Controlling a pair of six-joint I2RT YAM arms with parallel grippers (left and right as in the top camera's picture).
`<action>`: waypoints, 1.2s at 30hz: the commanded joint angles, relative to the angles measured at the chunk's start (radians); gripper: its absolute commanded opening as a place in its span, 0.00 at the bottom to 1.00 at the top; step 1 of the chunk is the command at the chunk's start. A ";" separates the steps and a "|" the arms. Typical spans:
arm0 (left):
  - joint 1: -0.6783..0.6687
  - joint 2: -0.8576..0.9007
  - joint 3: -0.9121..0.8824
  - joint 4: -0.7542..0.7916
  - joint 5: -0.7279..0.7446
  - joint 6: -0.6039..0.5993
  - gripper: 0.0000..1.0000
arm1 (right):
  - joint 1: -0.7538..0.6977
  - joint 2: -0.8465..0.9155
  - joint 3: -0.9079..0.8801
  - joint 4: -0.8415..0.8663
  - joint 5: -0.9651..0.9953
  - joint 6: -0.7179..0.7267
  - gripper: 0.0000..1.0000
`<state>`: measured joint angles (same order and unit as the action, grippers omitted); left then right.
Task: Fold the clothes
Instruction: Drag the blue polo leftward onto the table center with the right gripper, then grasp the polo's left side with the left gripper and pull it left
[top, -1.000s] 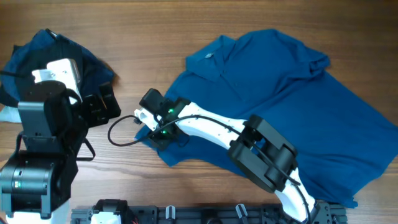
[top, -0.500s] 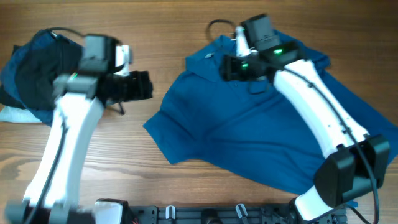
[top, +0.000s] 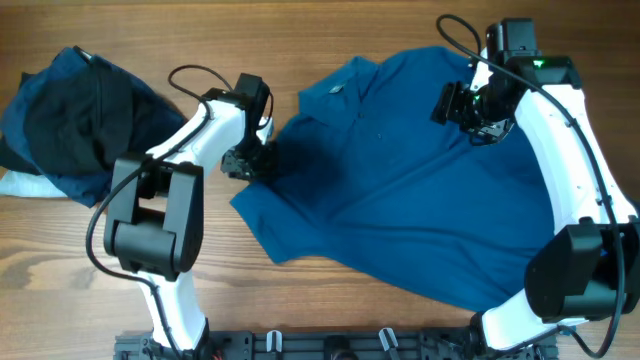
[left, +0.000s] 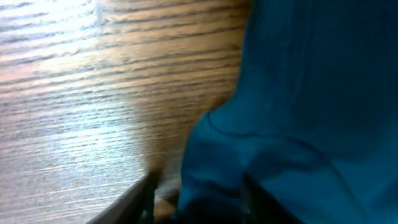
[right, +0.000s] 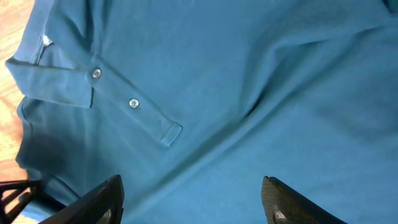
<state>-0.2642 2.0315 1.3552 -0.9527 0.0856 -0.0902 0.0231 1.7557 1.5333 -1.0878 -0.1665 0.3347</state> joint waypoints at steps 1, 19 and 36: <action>0.000 0.015 0.000 -0.035 -0.039 0.020 0.04 | -0.031 -0.019 0.008 0.003 0.014 -0.020 0.73; 0.217 0.013 -0.001 -0.227 -0.014 -0.095 0.04 | -0.166 0.023 -0.165 0.161 0.062 0.004 0.79; 0.007 -0.080 0.034 0.387 0.171 -0.017 1.00 | -0.166 0.023 -0.165 0.120 -0.018 -0.047 0.84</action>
<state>-0.2554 1.9316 1.3800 -0.6411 0.1589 -0.1501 -0.1429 1.7634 1.3766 -0.9607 -0.1577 0.3088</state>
